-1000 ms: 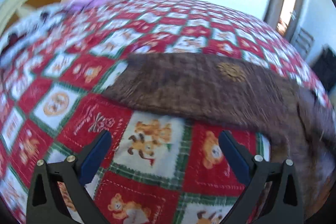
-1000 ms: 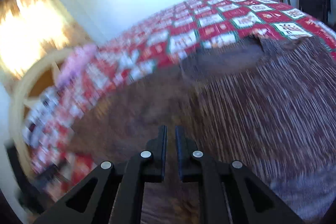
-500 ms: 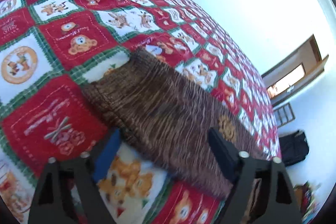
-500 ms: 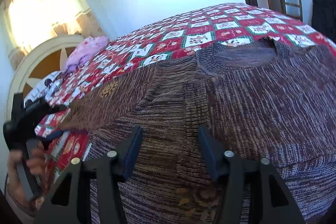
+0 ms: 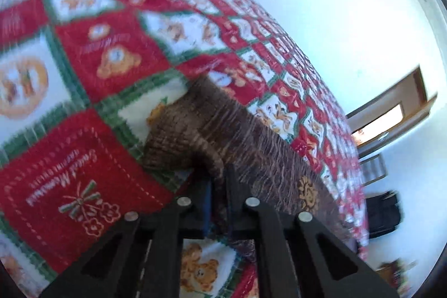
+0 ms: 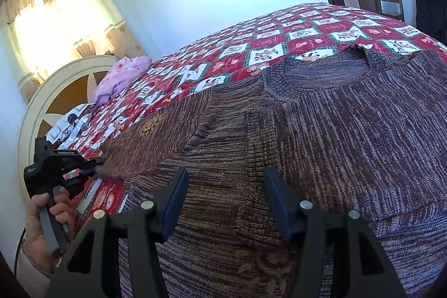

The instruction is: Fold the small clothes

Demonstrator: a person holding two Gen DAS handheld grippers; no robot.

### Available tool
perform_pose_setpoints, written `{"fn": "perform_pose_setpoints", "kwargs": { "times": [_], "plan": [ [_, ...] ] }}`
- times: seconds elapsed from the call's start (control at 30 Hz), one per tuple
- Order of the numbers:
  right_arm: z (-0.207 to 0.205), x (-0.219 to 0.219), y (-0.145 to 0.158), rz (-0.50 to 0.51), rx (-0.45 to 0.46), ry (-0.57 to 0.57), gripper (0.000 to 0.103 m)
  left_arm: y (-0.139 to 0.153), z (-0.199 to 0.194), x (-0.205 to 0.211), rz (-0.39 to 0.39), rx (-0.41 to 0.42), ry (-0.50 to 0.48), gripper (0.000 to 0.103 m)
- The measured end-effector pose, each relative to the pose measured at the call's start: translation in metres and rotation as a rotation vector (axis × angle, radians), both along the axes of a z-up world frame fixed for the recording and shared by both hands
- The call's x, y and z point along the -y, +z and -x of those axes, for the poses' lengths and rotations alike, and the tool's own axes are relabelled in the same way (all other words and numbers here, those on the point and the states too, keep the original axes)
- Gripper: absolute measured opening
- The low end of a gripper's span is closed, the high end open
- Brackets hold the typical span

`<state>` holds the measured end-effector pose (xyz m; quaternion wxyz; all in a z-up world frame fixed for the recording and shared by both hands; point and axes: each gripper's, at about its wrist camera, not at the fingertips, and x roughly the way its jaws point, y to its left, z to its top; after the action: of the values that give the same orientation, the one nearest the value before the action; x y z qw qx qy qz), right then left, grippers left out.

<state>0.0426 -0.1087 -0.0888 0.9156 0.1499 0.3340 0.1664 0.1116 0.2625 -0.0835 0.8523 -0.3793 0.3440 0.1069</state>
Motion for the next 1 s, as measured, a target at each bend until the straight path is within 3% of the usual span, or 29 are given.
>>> {"fn": "perform_pose_setpoints", "kwargs": {
  "times": [0.13, 0.27, 0.4, 0.53, 0.67, 0.7, 0.77, 0.8, 0.83, 0.9, 1.0],
  "plan": [
    [-0.002, 0.001, 0.000, -0.008, -0.014, 0.000, 0.058, 0.038, -0.012, 0.040, -0.223, 0.060, -0.098, 0.008],
    [0.011, 0.020, 0.016, -0.055, -0.012, -0.074, 0.058, 0.092, -0.018, 0.117, -0.429, 0.213, -0.313, 0.008],
    [0.041, 0.061, 0.029, -0.127, 0.020, -0.217, 0.058, 0.117, -0.004, 0.205, -0.513, 0.343, -0.555, 0.008],
    [0.076, 0.104, 0.031, -0.161, 0.001, -0.375, 0.058, 0.097, 0.001, 0.281, -0.560, 0.325, -0.743, 0.010],
    [0.100, 0.125, 0.028, -0.157, -0.033, -0.444, 0.058, 0.053, 0.009, 0.326, -0.598, 0.170, -0.920, 0.020],
    [0.103, 0.128, 0.027, -0.161, -0.040, -0.453, 0.058, 0.049, 0.013, 0.325, -0.592, 0.148, -0.935, 0.026],
    [0.110, 0.133, 0.025, -0.172, -0.048, -0.469, 0.058, 0.048, 0.031, 0.318, -0.584, 0.136, -0.936, 0.049],
    [0.112, 0.135, 0.024, -0.176, -0.047, -0.473, 0.058, 0.051, 0.042, 0.311, -0.584, 0.147, -0.919, 0.068],
    [0.112, 0.135, 0.024, -0.176, -0.047, -0.474, 0.058, 0.055, 0.052, 0.301, -0.583, 0.166, -0.895, 0.080],
    [0.108, 0.132, 0.024, -0.171, -0.049, -0.458, 0.058, 0.059, 0.071, 0.276, -0.579, 0.202, -0.837, 0.085],
    [0.097, 0.121, 0.033, -0.149, -0.032, -0.415, 0.058, 0.051, 0.081, 0.239, -0.587, 0.150, -0.749, 0.086]
  ]
}}
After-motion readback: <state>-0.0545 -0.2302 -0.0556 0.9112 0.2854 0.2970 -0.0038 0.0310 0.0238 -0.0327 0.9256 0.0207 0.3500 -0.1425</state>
